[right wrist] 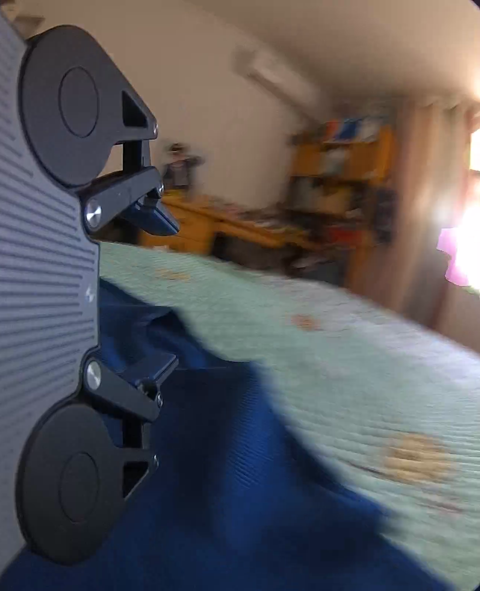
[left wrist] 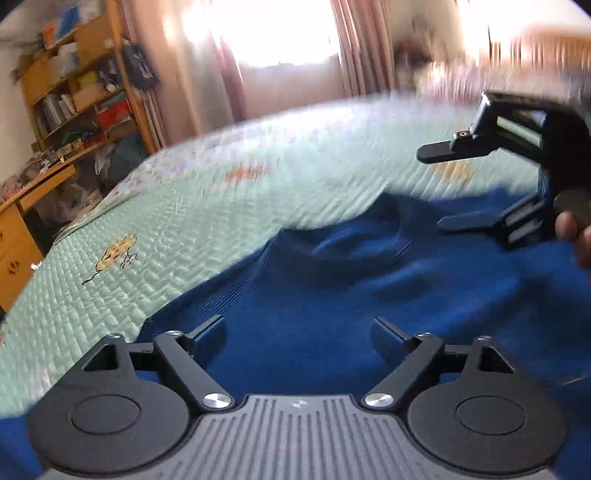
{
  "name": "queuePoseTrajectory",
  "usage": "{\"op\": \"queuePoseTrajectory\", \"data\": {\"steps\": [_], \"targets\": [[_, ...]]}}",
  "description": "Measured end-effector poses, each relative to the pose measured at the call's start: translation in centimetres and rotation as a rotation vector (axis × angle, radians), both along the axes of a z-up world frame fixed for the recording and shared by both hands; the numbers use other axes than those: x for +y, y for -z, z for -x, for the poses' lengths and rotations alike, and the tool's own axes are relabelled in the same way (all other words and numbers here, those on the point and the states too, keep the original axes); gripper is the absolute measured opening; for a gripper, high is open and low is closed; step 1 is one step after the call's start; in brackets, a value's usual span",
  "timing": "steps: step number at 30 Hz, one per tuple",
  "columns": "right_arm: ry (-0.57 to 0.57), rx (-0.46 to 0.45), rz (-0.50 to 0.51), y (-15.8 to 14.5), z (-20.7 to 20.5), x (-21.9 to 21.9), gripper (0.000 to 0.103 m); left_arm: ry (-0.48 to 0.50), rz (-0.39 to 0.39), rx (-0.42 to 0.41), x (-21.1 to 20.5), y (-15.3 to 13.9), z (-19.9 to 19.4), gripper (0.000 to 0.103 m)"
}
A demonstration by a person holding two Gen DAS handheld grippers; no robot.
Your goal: Fold clothes
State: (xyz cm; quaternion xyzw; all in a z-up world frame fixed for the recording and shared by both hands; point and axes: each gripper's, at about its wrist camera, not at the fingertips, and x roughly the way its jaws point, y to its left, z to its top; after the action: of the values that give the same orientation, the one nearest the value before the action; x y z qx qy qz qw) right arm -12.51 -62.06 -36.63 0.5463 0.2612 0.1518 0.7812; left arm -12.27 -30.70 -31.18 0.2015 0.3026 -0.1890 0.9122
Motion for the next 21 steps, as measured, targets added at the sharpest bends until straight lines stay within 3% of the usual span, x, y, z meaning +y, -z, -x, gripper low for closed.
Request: {"op": "queuePoseTrajectory", "data": {"steps": [1,3,4,5,6,7,8,9,10,11,12,14,15,16,17,18,19,20,21], "targets": [[0.004,0.038,0.069,0.6,-1.0,-0.3,0.066,-0.058,-0.024,0.030,1.2,1.0,-2.0,0.087],[0.101,0.092,0.132,1.8,-1.2,-3.6,0.007,-0.167,0.077,0.076,5.1,1.8,-4.6,0.103],[0.219,0.128,0.117,2.3,-0.1,-6.4,0.000,-0.235,0.144,0.105,7.4,1.8,-5.5,0.102],[0.365,0.145,0.101,2.4,1.8,-9.0,0.000,-0.285,0.193,0.121,9.1,1.9,-6.0,0.101],[0.485,0.137,0.100,1.8,3.6,-10.6,0.013,-0.307,0.230,0.106,10.4,1.8,-5.9,0.095],[0.558,0.095,0.100,0.8,5.2,-11.1,0.018,-0.333,0.248,0.080,11.1,1.6,-5.6,0.092],[0.567,0.027,0.082,-0.2,6.3,-10.9,0.033,-0.350,0.272,0.067,11.7,1.4,-5.1,0.089],[0.501,-0.034,0.054,-0.9,6.4,-9.7,0.048,-0.364,0.298,0.055,12.2,1.2,-4.7,0.086],[0.402,-0.084,0.028,-1.5,5.9,-7.9,0.055,-0.360,0.336,0.052,12.3,0.9,-4.1,0.086],[0.299,-0.105,0.012,-1.6,5.1,-5.7,0.068,-0.343,0.366,0.043,12.1,0.5,-3.4,0.086],[0.190,-0.100,0.004,-1.4,4.0,-3.3,0.074,-0.294,0.345,0.028,11.3,0.3,-3.0,0.086],[0.020,-0.028,-0.036,0.4,1.1,1.1,0.074,-0.199,0.295,-0.003,9.6,-0.2,-2.3,0.089],[-0.017,0.009,-0.045,1.4,-0.4,2.2,0.071,-0.167,0.204,-0.023,8.6,0.3,-2.7,0.091],[-0.023,0.024,-0.036,2.2,-1.9,2.4,0.065,-0.157,0.103,-0.043,7.8,1.0,-3.5,0.091],[0.016,0.027,-0.017,2.5,-3.2,1.4,0.050,-0.172,0.032,-0.044,7.5,1.9,-5.1,0.092],[0.078,0.032,0.002,2.7,-4.6,-0.3,0.038,-0.197,0.030,-0.023,8.1,2.4,-6.8,0.096],[0.166,0.052,-0.007,3.0,-5.6,-2.5,0.032,-0.254,0.079,0.010,9.5,2.2,-8.7,0.097],[0.275,0.076,-0.051,3.1,-5.6,-4.7,0.028,-0.313,0.128,0.043,10.9,2.0,-10.6,0.096],[0.371,0.082,-0.090,3.0,-4.9,-6.2,0.031,-0.379,0.176,0.074,12.5,1.3,-12.0,0.093]]}}
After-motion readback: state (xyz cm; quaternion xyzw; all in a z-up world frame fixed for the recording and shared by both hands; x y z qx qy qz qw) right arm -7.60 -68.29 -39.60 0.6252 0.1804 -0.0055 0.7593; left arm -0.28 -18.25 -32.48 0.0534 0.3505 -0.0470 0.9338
